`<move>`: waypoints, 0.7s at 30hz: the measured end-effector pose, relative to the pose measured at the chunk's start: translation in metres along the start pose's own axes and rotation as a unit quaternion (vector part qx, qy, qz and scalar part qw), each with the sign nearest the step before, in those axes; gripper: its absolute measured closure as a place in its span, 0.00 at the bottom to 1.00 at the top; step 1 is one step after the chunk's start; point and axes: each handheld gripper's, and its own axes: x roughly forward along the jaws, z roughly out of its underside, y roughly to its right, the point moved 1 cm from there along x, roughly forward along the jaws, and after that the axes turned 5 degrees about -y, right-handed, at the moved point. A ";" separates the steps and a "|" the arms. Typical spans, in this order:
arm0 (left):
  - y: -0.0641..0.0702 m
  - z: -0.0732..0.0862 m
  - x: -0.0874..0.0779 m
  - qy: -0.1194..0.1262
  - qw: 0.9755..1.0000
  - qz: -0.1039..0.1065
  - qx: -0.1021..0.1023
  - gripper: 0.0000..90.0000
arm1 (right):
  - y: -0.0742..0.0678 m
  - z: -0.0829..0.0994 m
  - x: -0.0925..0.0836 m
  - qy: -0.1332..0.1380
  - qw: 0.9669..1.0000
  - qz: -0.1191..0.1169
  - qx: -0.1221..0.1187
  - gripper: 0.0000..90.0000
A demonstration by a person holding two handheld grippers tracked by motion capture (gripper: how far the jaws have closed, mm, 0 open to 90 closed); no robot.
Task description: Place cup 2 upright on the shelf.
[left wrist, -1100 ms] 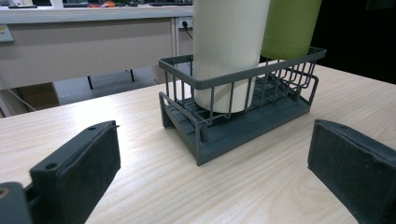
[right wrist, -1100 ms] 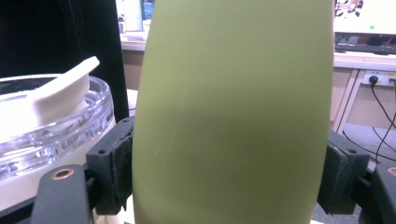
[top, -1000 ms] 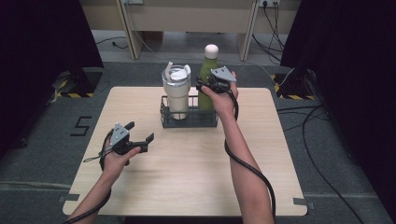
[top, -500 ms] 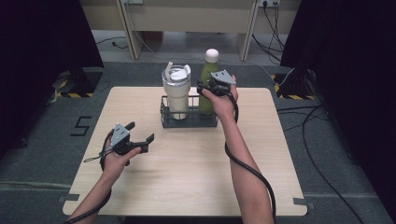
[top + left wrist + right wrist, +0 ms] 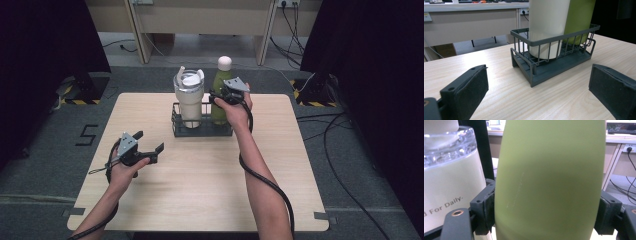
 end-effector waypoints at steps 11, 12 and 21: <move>0.000 0.000 0.001 0.000 1.000 0.001 0.000 0.02 | 0.000 0.002 0.001 -0.003 1.000 0.005 -0.003 0.25; 0.001 0.000 0.001 0.000 1.000 0.001 0.001 0.02 | 0.000 0.002 0.001 -0.003 1.000 0.005 -0.004 0.25; 0.000 0.001 0.001 -0.001 1.000 0.000 0.000 0.02 | -0.002 0.004 0.002 -0.002 1.000 0.005 -0.008 0.25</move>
